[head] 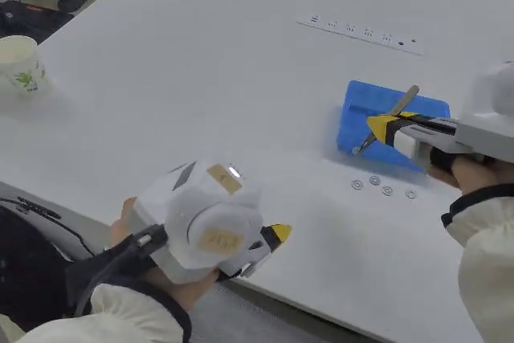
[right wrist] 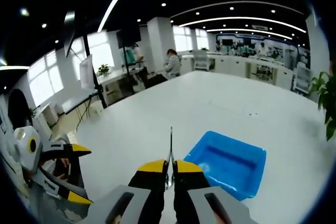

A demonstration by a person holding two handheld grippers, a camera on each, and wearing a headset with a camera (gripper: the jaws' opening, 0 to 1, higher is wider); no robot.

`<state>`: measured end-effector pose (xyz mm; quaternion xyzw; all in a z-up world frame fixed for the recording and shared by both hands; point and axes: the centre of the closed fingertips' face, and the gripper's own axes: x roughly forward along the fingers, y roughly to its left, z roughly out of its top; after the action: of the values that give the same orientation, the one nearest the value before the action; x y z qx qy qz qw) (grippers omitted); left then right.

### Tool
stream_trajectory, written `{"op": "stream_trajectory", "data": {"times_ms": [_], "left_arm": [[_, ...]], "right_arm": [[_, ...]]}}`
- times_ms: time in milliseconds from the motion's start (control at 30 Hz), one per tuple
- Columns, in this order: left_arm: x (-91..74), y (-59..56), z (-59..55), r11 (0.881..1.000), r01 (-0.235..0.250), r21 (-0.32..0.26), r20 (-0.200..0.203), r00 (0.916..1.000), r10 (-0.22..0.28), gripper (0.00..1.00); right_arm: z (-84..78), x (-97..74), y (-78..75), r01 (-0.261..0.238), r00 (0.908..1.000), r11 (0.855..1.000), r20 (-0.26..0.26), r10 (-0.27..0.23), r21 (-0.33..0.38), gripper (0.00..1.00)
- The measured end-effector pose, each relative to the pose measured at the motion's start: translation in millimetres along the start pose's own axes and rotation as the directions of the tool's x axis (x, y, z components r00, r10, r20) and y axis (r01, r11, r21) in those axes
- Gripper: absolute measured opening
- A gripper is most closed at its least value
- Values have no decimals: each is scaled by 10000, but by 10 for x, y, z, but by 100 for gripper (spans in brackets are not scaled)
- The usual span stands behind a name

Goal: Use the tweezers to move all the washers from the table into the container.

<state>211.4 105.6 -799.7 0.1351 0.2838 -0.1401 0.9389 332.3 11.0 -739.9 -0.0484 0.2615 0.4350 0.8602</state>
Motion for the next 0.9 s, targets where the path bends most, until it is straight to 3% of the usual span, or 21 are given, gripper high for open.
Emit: {"op": "stream_trajectory", "data": {"times_ms": [133, 367, 900], "left_arm": [[7, -9, -12, 10000, 25, 47, -69, 10000, -24, 73], [12, -6, -32, 9999, -24, 135, -199, 9998, 26, 72], [12, 11, -44, 9999, -4, -102, -264, 9997, 2, 71]], "right_arm": [[75, -53, -20, 42, 10000, 9999, 26, -42, 122, 1], [138, -70, -77, 195, 9997, 9994, 161, -190, -303, 1], [237, 181, -325, 426, 9985, 9977, 354, -408, -528, 2]]}}
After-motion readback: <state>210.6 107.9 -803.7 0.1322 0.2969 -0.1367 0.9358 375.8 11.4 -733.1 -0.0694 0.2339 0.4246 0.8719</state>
